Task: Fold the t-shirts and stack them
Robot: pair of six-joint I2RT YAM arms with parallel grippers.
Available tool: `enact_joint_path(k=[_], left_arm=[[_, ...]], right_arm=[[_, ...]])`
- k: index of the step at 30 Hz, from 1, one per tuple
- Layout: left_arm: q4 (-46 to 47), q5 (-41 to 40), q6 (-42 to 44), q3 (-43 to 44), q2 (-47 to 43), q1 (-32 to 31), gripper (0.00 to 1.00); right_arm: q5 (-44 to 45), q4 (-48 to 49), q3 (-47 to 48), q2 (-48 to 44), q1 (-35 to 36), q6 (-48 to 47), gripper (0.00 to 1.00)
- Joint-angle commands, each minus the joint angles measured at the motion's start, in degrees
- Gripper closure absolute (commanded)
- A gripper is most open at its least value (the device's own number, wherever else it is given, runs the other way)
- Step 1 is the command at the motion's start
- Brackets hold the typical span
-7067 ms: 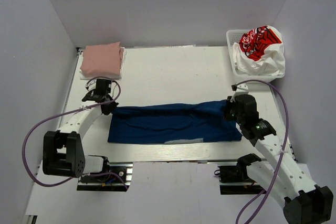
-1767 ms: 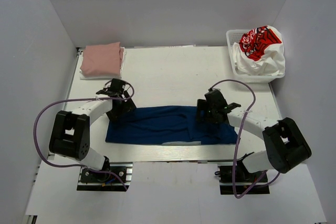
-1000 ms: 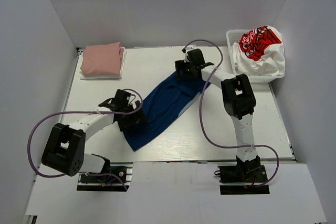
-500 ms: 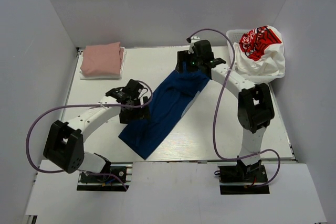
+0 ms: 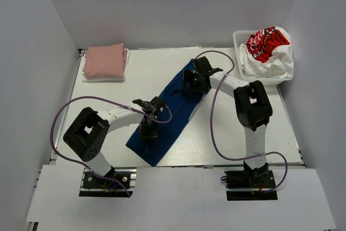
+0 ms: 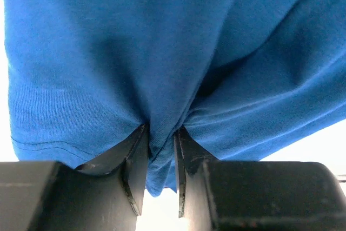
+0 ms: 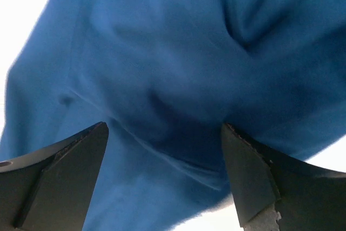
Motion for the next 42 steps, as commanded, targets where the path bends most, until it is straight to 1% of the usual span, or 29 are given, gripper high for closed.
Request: enact_joint_path(k=[1,5,8,9,10,11,12,13,15,16,17,21,22,24,26,27,29,30,31,32,33,34,35,36,37,38,39,41,42], left_arm=[[3.4,4.0,-1.9,-0.2,4.7,-4.1,0.66],[2.8,6.9,-2.4,2.2,7.7,-8.0,0.65],[2.8,8.6,-2.4,5.7,10.5,-11.6,0.58],[2.8,8.6,-2.4,6.8,11.4,-12.5,0.55],[2.8,8.6,-1.8,7.9,12.3,-13.3,0.52],[3.3,10.1,-0.7,10.1,13.7,-14.8,0.48],[3.3,10.8,-0.2,11.0,14.3,-15.6,0.42],[5.0,11.6,0.4,12.6,14.3,-16.3,0.37],[6.1,13.1,1.1,14.1,15.8,-18.3,0.26],[6.1,13.1,1.1,15.7,15.8,-19.0,0.22],[5.6,11.8,1.6,16.6,16.3,-20.2,0.16],[3.6,6.3,1.1,20.8,15.8,-21.5,0.1],[3.0,5.1,1.1,22.2,15.3,-22.1,0.09],[3.0,2.1,1.1,24.0,13.0,-22.2,0.02],[3.0,-0.6,1.1,24.0,11.2,-22.2,0.0],[2.5,-1.6,0.5,24.0,8.8,-22.2,0.0],[1.8,-5.3,-1.8,22.2,6.0,-22.2,0.0],[1.8,-6.0,-3.3,19.6,4.5,-21.4,0.0],[1.3,-6.5,-5.6,18.0,1.2,-20.8,0.0],[1.3,-7.6,-6.7,16.1,-0.9,-20.8,0.0],[0.6,-9.0,-8.1,13.4,-2.6,-20.8,0.0],[-0.1,-10.9,-9.3,12.3,-4.4,-20.8,0.0],[-0.7,-11.6,-11.6,11.1,-8.5,-20.8,0.0],[-1.2,-12.3,-12.9,8.1,-10.6,-20.8,0.0],[-2.4,-14.0,-16.2,5.2,-14.6,-20.2,0.0],[-3.5,-14.6,-18.1,5.1,-14.6,-20.2,0.0],[-4.4,-14.6,-19.7,2.2,-17.5,-19.4,0.0],[-5.1,-13.0,-21.1,-0.5,-19.4,-17.1,0.0],[-4.2,-11.3,-21.1,-2.9,-20.5,-16.4,0.0]], right_arm=[[0.7,-4.6,7.0,5.0,0.1,2.1,0.1],[-0.7,-7.2,14.2,12.7,-0.4,2.2,0.1],[-1.3,-8.6,22.1,18.7,-0.2,1.3,0.1],[-1.3,-9.4,29.5,20.2,-0.6,0.4,0.1],[-1.3,-12.0,32.4,25.1,-0.7,0.2,0.1],[-2.7,-13.2,38.3,26.4,-0.9,-0.9,0.1],[-3.1,-14.9,41.0,31.4,-1.3,-1.9,0.1],[-5.3,-15.8,45.5,32.6,-1.8,-2.8,0.1],[-6.4,-14.5,47.5,34.1,-2.1,-3.4,0.1],[-8.8,-13.4,47.0,33.7,-3.0,-4.2,0.1],[-9.6,-10.4,45.7,32.9,-3.2,-4.8,0.1],[-12.8,-9.1,45.9,29.1,-4.6,-8.7,0.1],[-13.2,-9.1,45.8,26.0,-4.3,-10.4,0.1],[-12.9,-8.5,46.4,23.7,-3.9,-12.8,0.1],[-12.9,-8.4,46.4,18.9,-3.8,-14.2,0.1],[-13.6,-8.6,45.4,17.6,-3.8,-14.4,0.1],[-15.1,-7.6,41.4,11.2,-3.5,-16.7,0.1],[-15.2,-5.1,35.8,7.2,-3.2,-17.4,0.1],[-15.0,-3.5,29.3,5.3,-3.0,-18.1,0.1],[-14.8,-1.9,26.2,3.1,-2.6,-19.3,0.1],[-14.2,1.3,20.2,-2.7,-2.3,-19.4,0.1],[-13.0,1.8,15.0,-4.6,-2.0,-19.4,0.1],[-11.9,2.9,12.5,-6.4,-1.5,-19.0,0.1],[-10.6,3.7,6.2,-12.8,-1.0,-16.7,0.1],[-9.9,5.8,-3.9,-15.0,-0.2,-14.8,0.1],[-9.9,8.2,-7.1,-19.4,-0.2,-14.8,0.1],[-8.8,9.0,-13.1,-22.7,0.4,-9.2,0.1],[-9.3,5.9,-19.7,-26.5,0.8,-6.8,0.1],[-8.7,4.9,-26.4,-29.0,1.9,-3.7,0.1]])
